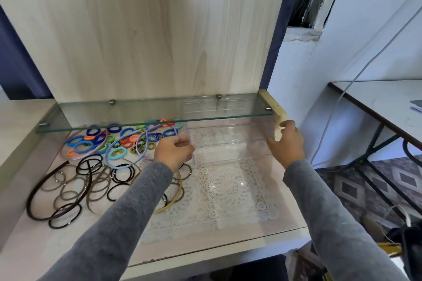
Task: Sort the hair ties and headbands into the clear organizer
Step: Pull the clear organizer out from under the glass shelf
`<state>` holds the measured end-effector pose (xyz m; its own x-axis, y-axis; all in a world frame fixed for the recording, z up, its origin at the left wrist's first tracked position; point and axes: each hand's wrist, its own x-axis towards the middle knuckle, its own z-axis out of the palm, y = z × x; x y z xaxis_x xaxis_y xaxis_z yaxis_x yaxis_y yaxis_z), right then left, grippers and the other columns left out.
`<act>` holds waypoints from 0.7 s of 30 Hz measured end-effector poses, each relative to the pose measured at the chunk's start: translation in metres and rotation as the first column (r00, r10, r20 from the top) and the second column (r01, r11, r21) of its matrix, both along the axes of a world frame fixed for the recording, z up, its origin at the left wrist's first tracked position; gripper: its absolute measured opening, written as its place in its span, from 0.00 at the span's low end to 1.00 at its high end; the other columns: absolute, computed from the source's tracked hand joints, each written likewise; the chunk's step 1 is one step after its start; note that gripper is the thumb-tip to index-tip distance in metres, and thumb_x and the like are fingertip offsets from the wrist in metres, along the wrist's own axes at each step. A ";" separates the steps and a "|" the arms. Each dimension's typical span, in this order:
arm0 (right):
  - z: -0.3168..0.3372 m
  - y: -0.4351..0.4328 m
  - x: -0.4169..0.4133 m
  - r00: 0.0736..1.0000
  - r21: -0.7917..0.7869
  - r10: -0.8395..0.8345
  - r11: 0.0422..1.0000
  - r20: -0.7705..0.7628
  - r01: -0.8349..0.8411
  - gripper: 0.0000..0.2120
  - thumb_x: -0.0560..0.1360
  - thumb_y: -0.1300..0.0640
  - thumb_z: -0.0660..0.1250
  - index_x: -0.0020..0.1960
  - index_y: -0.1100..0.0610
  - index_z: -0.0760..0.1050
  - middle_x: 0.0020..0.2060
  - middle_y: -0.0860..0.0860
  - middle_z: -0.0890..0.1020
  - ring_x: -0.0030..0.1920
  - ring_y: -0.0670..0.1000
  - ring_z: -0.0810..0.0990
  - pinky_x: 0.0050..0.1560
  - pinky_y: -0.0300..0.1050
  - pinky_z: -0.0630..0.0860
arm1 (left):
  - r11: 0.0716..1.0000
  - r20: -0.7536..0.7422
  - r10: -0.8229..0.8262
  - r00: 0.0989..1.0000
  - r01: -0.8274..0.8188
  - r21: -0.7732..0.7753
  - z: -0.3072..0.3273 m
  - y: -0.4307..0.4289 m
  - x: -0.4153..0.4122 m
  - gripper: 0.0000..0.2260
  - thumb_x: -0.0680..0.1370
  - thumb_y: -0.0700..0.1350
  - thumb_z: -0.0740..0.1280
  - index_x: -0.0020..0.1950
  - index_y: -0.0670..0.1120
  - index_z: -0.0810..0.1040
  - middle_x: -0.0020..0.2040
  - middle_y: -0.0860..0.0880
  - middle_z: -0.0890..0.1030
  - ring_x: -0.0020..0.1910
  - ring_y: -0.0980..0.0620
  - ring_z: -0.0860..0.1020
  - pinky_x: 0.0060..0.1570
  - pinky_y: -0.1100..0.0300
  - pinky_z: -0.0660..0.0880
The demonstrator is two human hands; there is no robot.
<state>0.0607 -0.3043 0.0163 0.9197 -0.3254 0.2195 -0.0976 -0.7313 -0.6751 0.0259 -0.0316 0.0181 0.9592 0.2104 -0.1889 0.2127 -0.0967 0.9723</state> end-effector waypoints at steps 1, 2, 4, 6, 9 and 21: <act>-0.001 -0.001 -0.004 1.000 0.002 0.004 1.000 0.009 -0.004 0.21 0.73 0.57 0.66 0.64 0.59 0.64 0.58 0.60 0.73 0.59 0.60 0.70 0.60 0.56 0.70 | 1.000 0.006 0.002 1.000 -0.002 0.000 -0.001 -0.001 -0.003 0.17 0.74 0.34 0.70 0.63 0.39 0.77 0.51 0.47 0.81 0.51 0.48 0.80 0.47 0.58 0.79; -0.002 -0.001 -0.007 1.000 -0.002 0.008 1.000 0.019 -0.008 0.21 0.73 0.57 0.66 0.64 0.59 0.64 0.58 0.60 0.73 0.60 0.59 0.70 0.60 0.55 0.70 | 1.000 0.009 0.005 1.000 -0.005 0.003 -0.002 -0.001 -0.006 0.17 0.74 0.34 0.70 0.62 0.40 0.77 0.52 0.47 0.81 0.50 0.49 0.80 0.47 0.58 0.79; -0.004 -0.003 -0.014 0.999 -0.008 0.010 1.000 0.033 -0.009 0.21 0.74 0.57 0.66 0.64 0.59 0.64 0.59 0.60 0.72 0.60 0.59 0.70 0.60 0.53 0.70 | 1.000 0.014 0.010 1.000 -0.010 0.018 -0.005 -0.002 -0.011 0.17 0.74 0.35 0.70 0.63 0.41 0.77 0.53 0.47 0.81 0.50 0.49 0.80 0.47 0.58 0.79; -0.007 -0.004 -0.020 0.999 -0.009 0.010 1.000 0.034 -0.010 0.22 0.73 0.58 0.66 0.64 0.59 0.64 0.59 0.60 0.72 0.60 0.59 0.70 0.60 0.53 0.70 | 0.999 0.020 0.000 1.000 -0.001 0.032 -0.008 -0.004 -0.016 0.18 0.74 0.36 0.70 0.63 0.41 0.77 0.55 0.47 0.81 0.49 0.50 0.81 0.49 0.56 0.80; -0.009 -0.005 -0.029 0.999 -0.014 0.005 1.000 0.045 -0.005 0.22 0.73 0.60 0.66 0.65 0.60 0.64 0.60 0.60 0.72 0.61 0.58 0.70 0.60 0.51 0.70 | 1.000 0.033 0.000 0.999 -0.001 0.030 -0.010 -0.007 -0.025 0.17 0.75 0.35 0.70 0.64 0.41 0.76 0.55 0.48 0.80 0.48 0.52 0.80 0.49 0.56 0.80; -0.027 -0.006 -0.047 1.000 -0.020 0.013 1.000 0.009 -0.013 0.22 0.72 0.61 0.66 0.64 0.62 0.64 0.59 0.61 0.73 0.61 0.60 0.69 0.59 0.52 0.69 | 0.999 0.014 0.026 1.000 -0.027 0.045 -0.031 -0.010 -0.039 0.15 0.74 0.36 0.70 0.61 0.40 0.78 0.55 0.45 0.81 0.51 0.48 0.80 0.52 0.52 0.79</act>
<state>0.0139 -0.3105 -0.0103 0.9218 -0.3088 0.2342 -0.0818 -0.7458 -0.6611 -0.0131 -0.0412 -0.0129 0.9556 0.2438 -0.1653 0.2023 -0.1353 0.9699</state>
